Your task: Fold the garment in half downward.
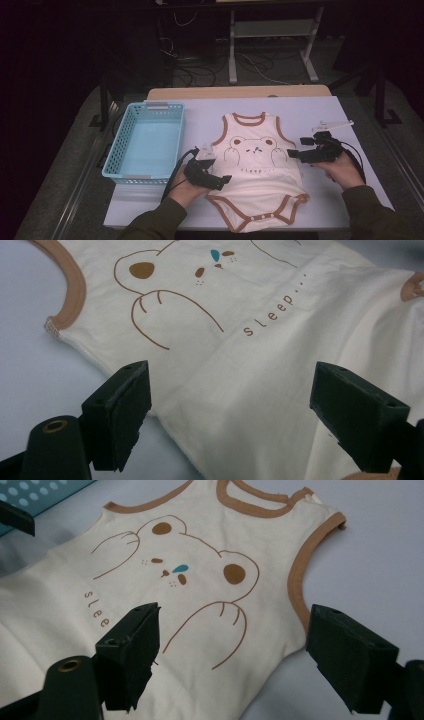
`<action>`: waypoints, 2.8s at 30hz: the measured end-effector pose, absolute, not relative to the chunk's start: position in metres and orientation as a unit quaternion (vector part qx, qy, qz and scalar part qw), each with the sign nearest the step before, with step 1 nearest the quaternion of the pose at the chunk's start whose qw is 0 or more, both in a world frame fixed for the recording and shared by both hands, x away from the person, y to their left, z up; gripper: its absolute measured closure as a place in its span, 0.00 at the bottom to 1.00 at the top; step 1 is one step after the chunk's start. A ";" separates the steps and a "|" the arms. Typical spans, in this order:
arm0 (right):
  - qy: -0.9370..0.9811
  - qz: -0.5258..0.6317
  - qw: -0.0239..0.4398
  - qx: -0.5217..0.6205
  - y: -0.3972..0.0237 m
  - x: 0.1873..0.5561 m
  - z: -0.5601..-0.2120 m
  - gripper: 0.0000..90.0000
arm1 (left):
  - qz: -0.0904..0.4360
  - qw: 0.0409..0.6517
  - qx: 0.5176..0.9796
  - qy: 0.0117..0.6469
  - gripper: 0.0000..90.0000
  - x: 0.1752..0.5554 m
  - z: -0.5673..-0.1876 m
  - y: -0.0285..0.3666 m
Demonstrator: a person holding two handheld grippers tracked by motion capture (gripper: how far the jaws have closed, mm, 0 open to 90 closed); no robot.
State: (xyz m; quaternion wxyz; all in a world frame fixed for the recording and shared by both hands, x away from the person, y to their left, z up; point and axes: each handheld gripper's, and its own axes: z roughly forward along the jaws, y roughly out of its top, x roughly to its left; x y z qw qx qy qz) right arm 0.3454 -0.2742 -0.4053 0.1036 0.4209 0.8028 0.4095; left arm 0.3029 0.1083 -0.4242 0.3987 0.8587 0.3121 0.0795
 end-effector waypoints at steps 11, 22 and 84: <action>0.799 0.410 0.108 0.427 -0.270 0.364 -0.404 0.23 | 0.078 0.399 0.859 0.311 0.18 0.303 -0.424 0.108; 0.795 0.405 0.116 0.437 -0.265 0.390 -0.407 0.25 | 0.075 0.403 0.856 0.314 0.18 0.302 -0.425 0.108; 0.788 0.341 0.119 0.499 -0.242 0.514 -0.450 0.77 | 0.071 0.407 0.852 0.321 0.19 0.304 -0.425 0.109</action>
